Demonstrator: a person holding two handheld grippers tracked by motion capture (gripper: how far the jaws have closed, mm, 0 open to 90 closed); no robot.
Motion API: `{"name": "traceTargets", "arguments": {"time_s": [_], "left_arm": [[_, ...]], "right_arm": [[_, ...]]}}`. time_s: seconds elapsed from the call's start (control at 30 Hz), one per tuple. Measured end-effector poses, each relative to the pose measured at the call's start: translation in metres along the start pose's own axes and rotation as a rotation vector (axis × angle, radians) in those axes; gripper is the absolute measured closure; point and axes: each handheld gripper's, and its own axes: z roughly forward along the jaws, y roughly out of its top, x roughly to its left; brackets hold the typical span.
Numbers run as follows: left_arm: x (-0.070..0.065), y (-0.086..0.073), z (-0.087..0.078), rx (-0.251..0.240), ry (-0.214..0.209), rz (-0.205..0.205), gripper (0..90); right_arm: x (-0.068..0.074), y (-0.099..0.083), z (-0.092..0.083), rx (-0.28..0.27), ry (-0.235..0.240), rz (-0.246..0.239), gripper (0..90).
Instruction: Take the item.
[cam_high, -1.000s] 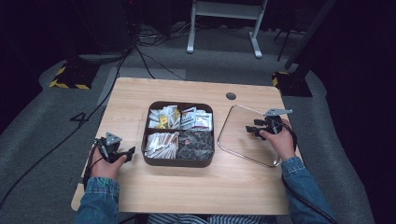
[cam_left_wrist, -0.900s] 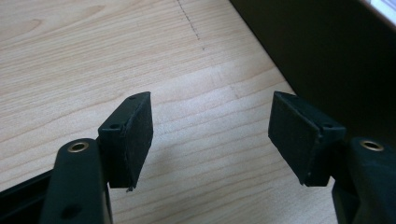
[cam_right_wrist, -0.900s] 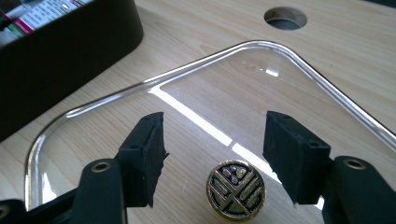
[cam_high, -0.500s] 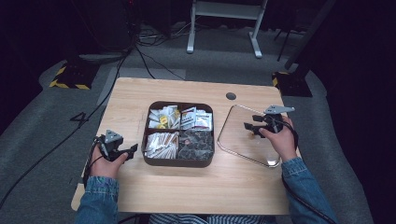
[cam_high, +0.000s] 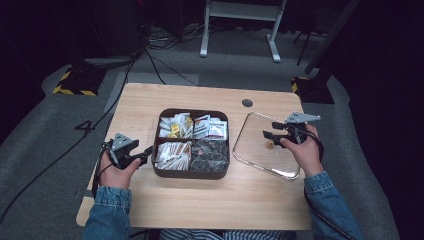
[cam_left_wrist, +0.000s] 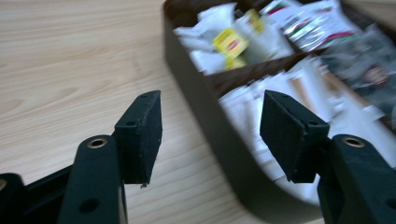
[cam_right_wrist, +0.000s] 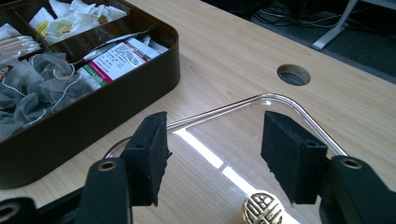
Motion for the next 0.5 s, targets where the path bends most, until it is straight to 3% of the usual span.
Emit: {"name": "traceTargets", "arguments": {"time_s": [0.07, 0.13, 0.2, 0.37, 0.5], "left_arm": [[-0.008, 0.003, 0.001, -0.004, -0.015, 0.013, 41.5], [-0.016, 0.004, 0.003, -0.010, -0.026, -0.002, 43.2], [-0.023, 0.004, 0.006, 0.010, -0.028, 0.001, 47.3], [-0.036, 0.004, 0.016, 0.040, 0.003, 0.029, 52.1], [-0.039, 0.003, 0.024, 0.091, 0.018, 0.053, 56.5]], "right_arm": [[0.001, 0.001, 0.000, -0.004, -0.002, -0.002, 42.0], [0.002, 0.002, 0.001, -0.006, 0.003, -0.004, 42.1], [0.004, 0.004, 0.003, -0.006, 0.009, -0.006, 43.1], [0.008, 0.005, 0.008, 0.003, 0.028, -0.017, 43.7], [0.009, 0.004, 0.008, 0.005, 0.032, -0.019, 44.0]]}}
